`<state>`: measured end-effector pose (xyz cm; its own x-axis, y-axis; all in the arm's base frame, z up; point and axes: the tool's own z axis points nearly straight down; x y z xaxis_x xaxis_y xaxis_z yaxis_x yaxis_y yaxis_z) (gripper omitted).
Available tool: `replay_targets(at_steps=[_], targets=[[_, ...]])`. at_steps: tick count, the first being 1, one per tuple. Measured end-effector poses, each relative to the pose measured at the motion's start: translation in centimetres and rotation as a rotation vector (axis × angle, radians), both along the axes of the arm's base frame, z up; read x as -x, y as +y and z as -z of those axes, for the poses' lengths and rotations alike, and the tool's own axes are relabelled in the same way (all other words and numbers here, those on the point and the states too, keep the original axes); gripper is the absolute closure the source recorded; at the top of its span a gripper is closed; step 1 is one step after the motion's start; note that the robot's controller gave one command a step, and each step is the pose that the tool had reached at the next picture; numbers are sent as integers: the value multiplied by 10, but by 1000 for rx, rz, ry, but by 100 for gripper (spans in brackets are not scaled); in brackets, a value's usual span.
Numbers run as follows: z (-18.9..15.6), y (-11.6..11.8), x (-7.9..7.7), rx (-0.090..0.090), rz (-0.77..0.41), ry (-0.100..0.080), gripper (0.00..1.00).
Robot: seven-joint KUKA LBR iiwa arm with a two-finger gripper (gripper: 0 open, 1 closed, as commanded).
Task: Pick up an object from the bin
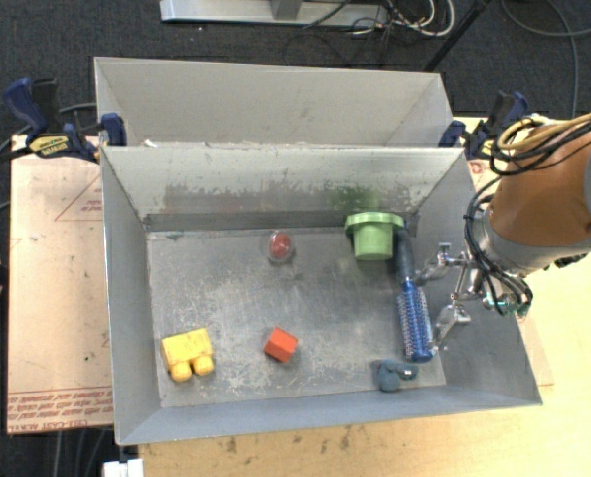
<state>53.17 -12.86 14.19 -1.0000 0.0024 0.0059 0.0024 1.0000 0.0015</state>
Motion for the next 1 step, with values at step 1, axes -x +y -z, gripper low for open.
replay_targets(at_steps=[1], targets=[[68, -7, 16, 1, -424, -19, 0]])
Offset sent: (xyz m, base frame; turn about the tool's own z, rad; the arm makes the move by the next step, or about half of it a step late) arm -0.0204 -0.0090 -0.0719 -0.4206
